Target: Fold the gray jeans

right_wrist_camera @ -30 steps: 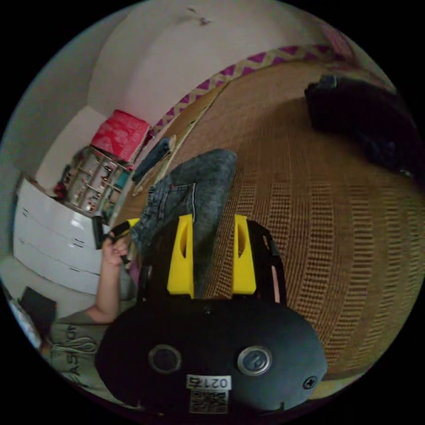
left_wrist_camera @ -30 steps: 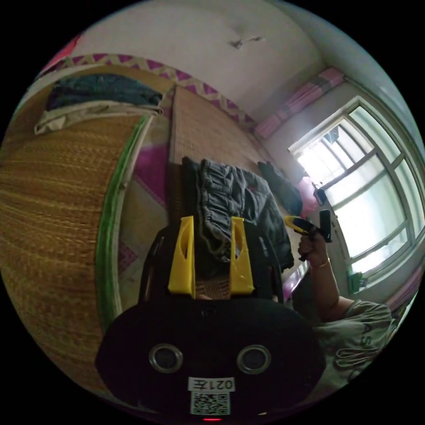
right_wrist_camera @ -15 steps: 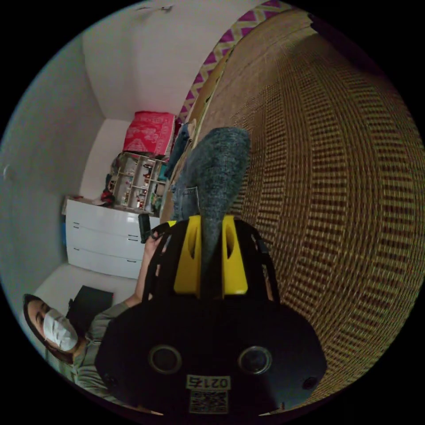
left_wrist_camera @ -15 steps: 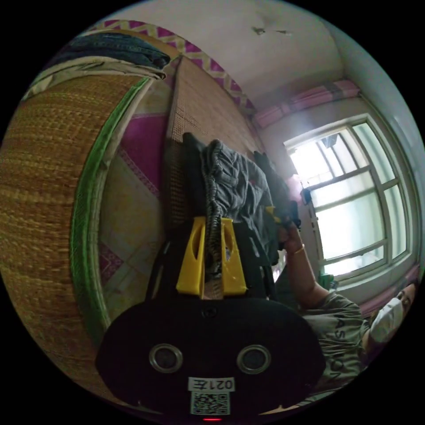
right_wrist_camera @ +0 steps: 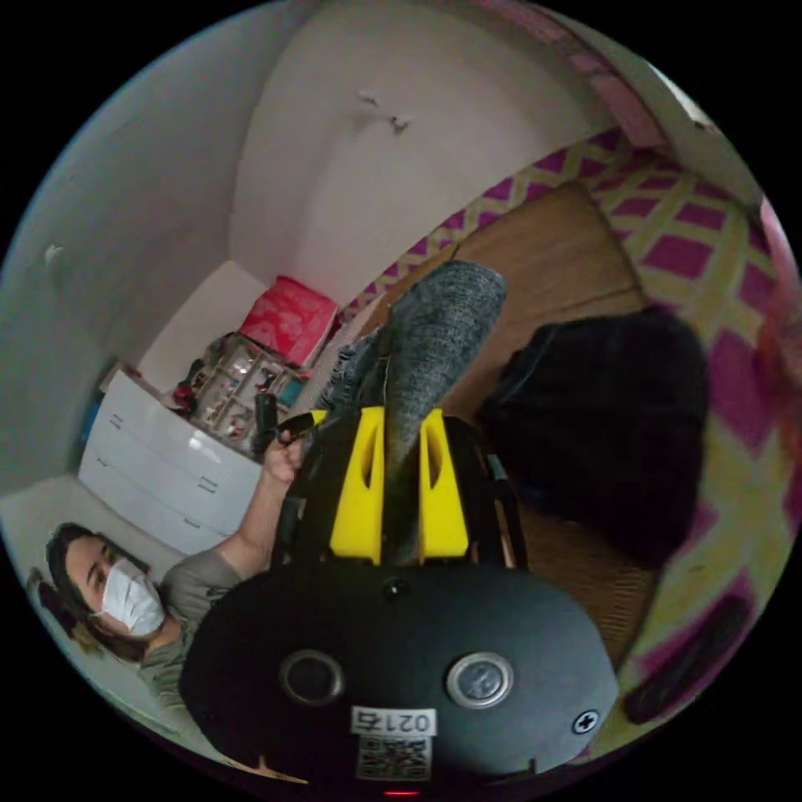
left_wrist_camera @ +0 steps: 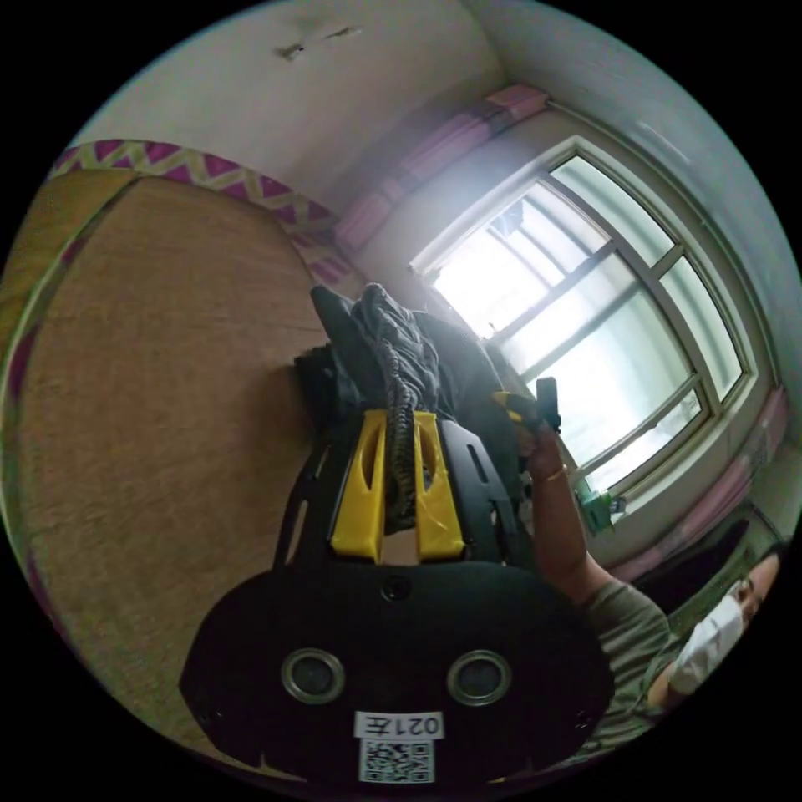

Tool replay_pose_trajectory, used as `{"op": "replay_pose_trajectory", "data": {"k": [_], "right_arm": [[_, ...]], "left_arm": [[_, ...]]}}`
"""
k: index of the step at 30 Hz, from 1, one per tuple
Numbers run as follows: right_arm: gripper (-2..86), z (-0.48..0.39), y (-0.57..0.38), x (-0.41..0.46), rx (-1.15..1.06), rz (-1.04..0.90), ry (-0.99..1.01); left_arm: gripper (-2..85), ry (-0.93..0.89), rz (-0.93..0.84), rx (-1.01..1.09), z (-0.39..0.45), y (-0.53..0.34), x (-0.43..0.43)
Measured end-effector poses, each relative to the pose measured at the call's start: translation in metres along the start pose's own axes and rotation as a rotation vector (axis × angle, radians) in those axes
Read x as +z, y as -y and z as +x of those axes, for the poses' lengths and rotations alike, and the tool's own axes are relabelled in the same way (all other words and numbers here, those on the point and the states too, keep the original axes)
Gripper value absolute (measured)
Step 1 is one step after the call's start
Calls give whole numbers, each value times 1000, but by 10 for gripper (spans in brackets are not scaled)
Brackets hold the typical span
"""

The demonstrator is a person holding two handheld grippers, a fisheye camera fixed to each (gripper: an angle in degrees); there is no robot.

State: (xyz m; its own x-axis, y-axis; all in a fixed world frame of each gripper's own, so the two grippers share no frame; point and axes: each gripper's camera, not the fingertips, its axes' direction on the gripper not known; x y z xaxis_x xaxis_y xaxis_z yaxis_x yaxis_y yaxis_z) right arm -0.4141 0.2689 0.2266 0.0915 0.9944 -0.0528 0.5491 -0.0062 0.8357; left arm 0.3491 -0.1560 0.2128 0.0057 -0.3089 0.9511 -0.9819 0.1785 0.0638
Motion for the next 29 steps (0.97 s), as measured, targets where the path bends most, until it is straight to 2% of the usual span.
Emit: {"op": "replay_pose_trajectory", "data": {"k": [3, 6, 8, 10, 15, 18, 20, 21, 23, 24, 26, 29], "right_arm": [[91, 19, 49, -25, 44, 28, -193], [130, 44, 70, -1, 119, -48, -625], [137, 60, 64, 37, 121, -211, -955], [135, 52, 49, 48, 74, -135, -998], [135, -10, 8, 111, -184, -105, -899], [136, -82, -21, 182, -457, -126, -753], [137, -146, -46, 248, -666, -121, -610], [137, -161, -51, 265, -706, -124, -568], [136, -217, -64, 337, -826, -139, -430], [135, -229, -66, 356, -848, -144, -409], [130, -278, -71, 431, -946, -158, -364], [132, -339, -77, 525, -1083, -163, -359]], "left_arm": [[57, 31, 11, -29, -3, 36, 71], [53, 104, -83, -93, -32, 26, 121], [45, 71, -128, -85, -49, -2, 127], [36, 64, -127, -46, -52, -25, 111], [-1, 101, -94, 37, -37, -96, 30], [-6, 197, -7, 40, -27, -148, -39], [-5, 392, 59, 40, -22, -192, -97], [-3, 446, 71, 36, -21, -203, -111], [13, 683, 136, -9, -17, -243, -166], [20, 741, 149, -29, -17, -252, -180], [45, 983, 197, -111, -14, -289, -226], [82, 1174, 178, -197, -17, -322, -269]]}}
